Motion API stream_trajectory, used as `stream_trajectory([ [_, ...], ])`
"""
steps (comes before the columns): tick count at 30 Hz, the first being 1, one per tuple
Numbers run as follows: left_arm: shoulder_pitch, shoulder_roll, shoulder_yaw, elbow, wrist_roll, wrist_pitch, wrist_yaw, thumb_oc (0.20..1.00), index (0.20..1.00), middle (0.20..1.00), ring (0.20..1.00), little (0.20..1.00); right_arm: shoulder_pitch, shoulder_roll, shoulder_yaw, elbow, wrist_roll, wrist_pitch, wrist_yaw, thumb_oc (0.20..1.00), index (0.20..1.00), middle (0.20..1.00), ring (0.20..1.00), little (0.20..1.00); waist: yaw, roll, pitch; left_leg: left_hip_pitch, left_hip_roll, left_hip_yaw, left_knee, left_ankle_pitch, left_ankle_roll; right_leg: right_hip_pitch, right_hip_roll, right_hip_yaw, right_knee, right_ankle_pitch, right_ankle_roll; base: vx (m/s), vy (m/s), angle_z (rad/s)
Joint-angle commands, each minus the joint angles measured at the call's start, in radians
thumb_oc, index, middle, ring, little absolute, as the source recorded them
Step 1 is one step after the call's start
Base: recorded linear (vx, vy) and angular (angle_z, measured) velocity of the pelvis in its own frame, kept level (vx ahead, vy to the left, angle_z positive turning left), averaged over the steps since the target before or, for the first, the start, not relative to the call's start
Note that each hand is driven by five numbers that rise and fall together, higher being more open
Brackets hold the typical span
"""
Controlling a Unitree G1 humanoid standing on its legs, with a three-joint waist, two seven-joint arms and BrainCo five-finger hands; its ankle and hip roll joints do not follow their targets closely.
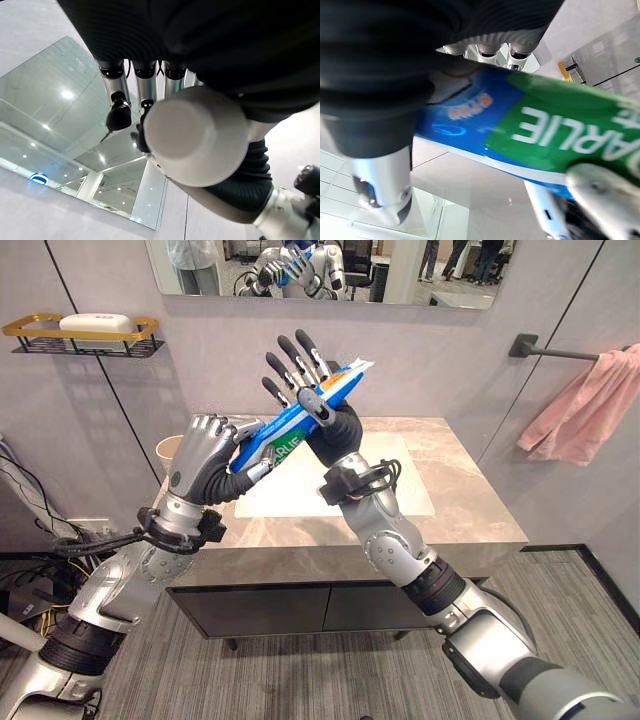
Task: Put brush and paste in cup on sink, flatten towel.
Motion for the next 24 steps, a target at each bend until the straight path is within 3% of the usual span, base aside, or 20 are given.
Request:
stream_trajectory([
  [1, -0.013, 0.044, 0.010, -0.009, -0.057, 0.000, 0.039, 0.200, 0.200, 0.200, 0.200, 0.200, -0.084, 0.038, -0.084, -0.038, 0.016, -0.080, -0.005, 1.000, 1.000, 1.000, 1.000, 1.000, -0.005, -0.044, -0.030, -0.024, -0.002, -0.102, 0.004, 0.002, 0.022, 0.041, -0.105, 0.004, 0.077, -0.048, 0.084, 0.00, 0.000, 0.00],
  [7, -0.005, 0.033, 0.004, -0.002, -0.061, 0.000, 0.039, 0.200, 0.200, 0.200, 0.200, 0.200, -0.077, 0.045, -0.089, -0.039, 0.020, -0.086, -0.011, 1.000, 1.000, 1.000, 1.000, 1.000, -0.005, -0.041, -0.029, -0.023, -0.004, -0.103, 0.004, 0.001, 0.024, 0.042, -0.105, 0.004, 0.077, -0.049, 0.084, 0.00, 0.000, 0.00],
  [9, -0.004, 0.032, -0.003, 0.001, -0.063, 0.000, 0.036, 0.200, 0.200, 0.200, 0.200, 0.200, -0.073, 0.046, -0.088, -0.037, 0.021, -0.086, -0.011, 0.598, 0.598, 0.598, 0.598, 0.598, -0.004, -0.040, -0.030, -0.023, -0.004, -0.103, 0.004, 0.000, 0.024, 0.043, -0.105, 0.004, 0.076, -0.049, 0.083, 0.00, 0.000, 0.00],
  [10, -0.005, 0.033, -0.005, 0.001, -0.062, 0.001, 0.035, 0.200, 0.200, 0.200, 0.200, 0.200, -0.072, 0.047, -0.088, -0.037, 0.022, -0.086, -0.011, 0.473, 0.473, 0.473, 0.473, 0.473, -0.004, -0.040, -0.030, -0.022, -0.004, -0.103, 0.004, 0.000, 0.024, 0.044, -0.105, 0.003, 0.075, -0.049, 0.084, 0.00, 0.000, 0.00],
  [11, -0.005, 0.031, -0.004, -0.001, -0.062, 0.000, 0.035, 0.200, 0.200, 0.200, 0.200, 0.200, -0.069, 0.048, -0.087, -0.038, 0.024, -0.084, -0.010, 0.269, 0.269, 0.269, 0.269, 0.269, -0.005, -0.041, -0.030, -0.022, -0.005, -0.103, 0.004, 0.000, 0.024, 0.045, -0.105, 0.004, 0.073, -0.049, 0.084, 0.00, 0.000, 0.00],
  [12, -0.004, 0.028, -0.005, 0.000, -0.063, 0.001, 0.035, 0.200, 0.200, 0.200, 0.200, 0.200, -0.066, 0.051, -0.085, -0.038, 0.026, -0.084, -0.009, 0.200, 0.200, 0.200, 0.200, 0.200, -0.005, -0.040, -0.030, -0.021, -0.005, -0.102, 0.004, -0.001, 0.024, 0.046, -0.105, 0.003, 0.072, -0.048, 0.084, 0.00, 0.000, 0.00],
  [24, 0.007, -0.014, -0.001, -0.013, -0.057, 0.008, 0.064, 0.200, 0.200, 0.200, 0.200, 0.200, -0.043, 0.077, -0.102, -0.037, 0.015, -0.103, -0.045, 0.200, 0.200, 0.200, 0.200, 0.200, -0.005, -0.041, -0.032, -0.022, -0.007, -0.101, 0.004, -0.003, 0.027, 0.050, -0.106, 0.005, 0.062, -0.046, 0.082, 0.00, 0.000, 0.00],
])
